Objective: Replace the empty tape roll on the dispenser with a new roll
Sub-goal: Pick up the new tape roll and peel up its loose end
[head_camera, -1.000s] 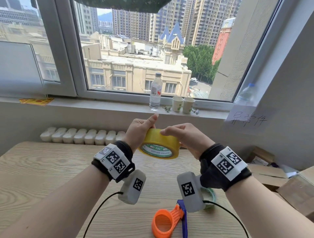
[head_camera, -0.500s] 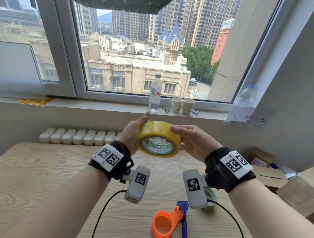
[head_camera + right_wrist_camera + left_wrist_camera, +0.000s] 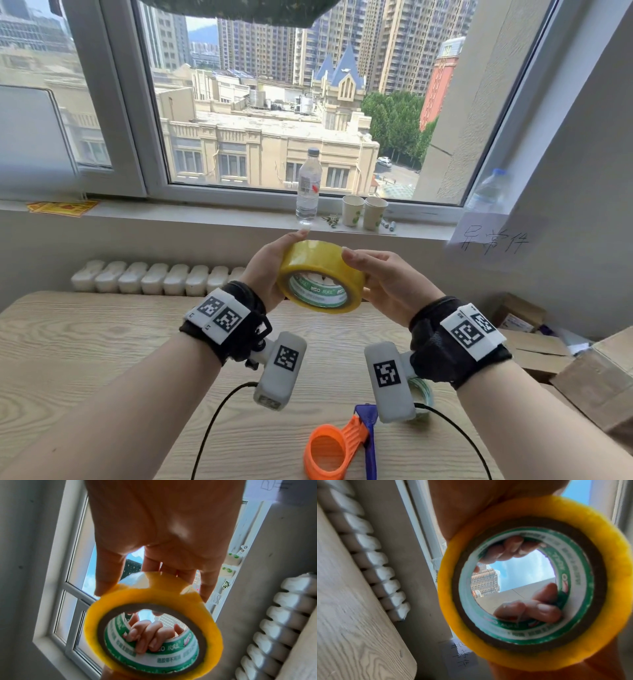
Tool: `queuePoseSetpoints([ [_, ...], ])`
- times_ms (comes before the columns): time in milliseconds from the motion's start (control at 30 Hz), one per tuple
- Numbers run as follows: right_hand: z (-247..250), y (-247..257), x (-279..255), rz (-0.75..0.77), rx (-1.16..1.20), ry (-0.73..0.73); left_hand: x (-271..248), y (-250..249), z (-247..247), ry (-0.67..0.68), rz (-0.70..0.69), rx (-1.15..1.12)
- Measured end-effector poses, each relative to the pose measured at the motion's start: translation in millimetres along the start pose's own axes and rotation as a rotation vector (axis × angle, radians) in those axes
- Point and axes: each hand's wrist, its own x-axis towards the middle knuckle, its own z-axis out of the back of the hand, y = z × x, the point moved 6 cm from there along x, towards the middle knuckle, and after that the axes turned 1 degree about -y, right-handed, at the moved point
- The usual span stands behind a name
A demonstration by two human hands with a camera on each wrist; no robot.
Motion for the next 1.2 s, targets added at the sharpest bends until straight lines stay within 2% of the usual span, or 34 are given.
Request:
queuePoseSetpoints([
  [167,0.5,1.7,0.1,-0.027,0.020,-0.038,-0.6,-2.2,0.7,-0.036,-0.034,0.000],
  [467,-2.9,4.5,2.7,-0.072,0.011,-0.037,2.5,0.3,4.1,-0.026,-0.003,-0.074],
  [700,-5.5,8.0,1.3,-0.065,-0.013,-0.106,4.2,2.1,5.9,-0.021,-0.002,-0.079],
  [800,-5.0,8.4,1.5,-0.067,-0.005,-0.126,6.1,3.5,8.7,-0.018,-0.001,-0.026],
  [900,-5.8,8.2,2.1,-0.085,-0.011,-0.151,9.0,-0.1,8.1,-0.004,-0.029,0.140],
  [1000,-8.6,11.7,3.1,-0.036,-0.186,-0.186,12.2,-2.8,6.0,-0.026,-0.040,0.241],
  [1133,-18.5,32.2,2.4,0.275,-0.804,-0.319,17.1,-2.5,11.7,-0.110,-0.054,0.319],
  [1200,-22.6,37.5,-0.1,0.377,-0.948,-0.389,18.5,-4.2,12.3,-0.148,-0.060,0.375],
])
